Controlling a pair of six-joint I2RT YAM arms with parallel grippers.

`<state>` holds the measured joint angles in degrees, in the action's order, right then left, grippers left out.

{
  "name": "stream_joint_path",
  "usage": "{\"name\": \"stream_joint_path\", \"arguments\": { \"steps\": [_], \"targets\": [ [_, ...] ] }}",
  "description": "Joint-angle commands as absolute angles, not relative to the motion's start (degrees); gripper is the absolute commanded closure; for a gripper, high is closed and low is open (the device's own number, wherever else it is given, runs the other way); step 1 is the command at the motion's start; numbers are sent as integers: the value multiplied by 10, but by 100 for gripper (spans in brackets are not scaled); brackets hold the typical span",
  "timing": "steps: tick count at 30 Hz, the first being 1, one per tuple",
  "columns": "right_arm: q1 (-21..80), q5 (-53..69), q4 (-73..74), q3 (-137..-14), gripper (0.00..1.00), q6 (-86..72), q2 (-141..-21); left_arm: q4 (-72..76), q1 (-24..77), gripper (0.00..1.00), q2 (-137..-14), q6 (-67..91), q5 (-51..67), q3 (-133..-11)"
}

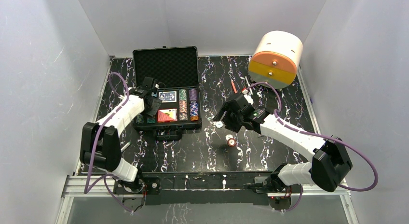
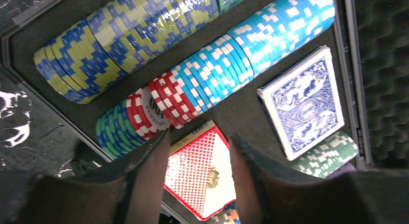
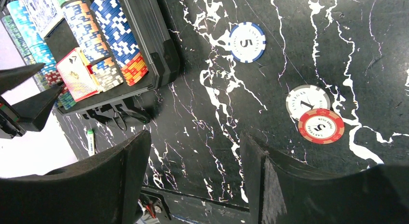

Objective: Pack up texas hold em set

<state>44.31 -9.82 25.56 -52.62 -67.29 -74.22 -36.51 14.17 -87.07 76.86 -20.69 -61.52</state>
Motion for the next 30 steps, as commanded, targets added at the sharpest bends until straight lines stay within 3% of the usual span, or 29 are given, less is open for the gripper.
{"name": "stream_joint_path", "arguments": {
  "steps": [1,4,10,15,21,26,30],
  "targets": [
    [443,-96,243,-521,25,-673,-725,-380,144,49,-843,755,-228,-623],
    [444,-94,240,-520,25,-673,-726,-383,144,50,-825,748,-243,-623],
    [443,-93,235,-521,25,-667,-729,-396,144,63,-793,730,-254,-624],
    [442,-116,232,-527,24,-605,-735,-390,144,63,-747,667,-243,-617],
    [432,-158,314,-563,22,-514,-792,-298,143,46,-649,475,-169,-570],
    [432,-160,361,-561,22,-471,-831,-149,144,23,-555,332,40,-484],
    [432,-148,379,-551,22,-457,-846,-84,144,16,-535,313,143,-446]
  ]
}}
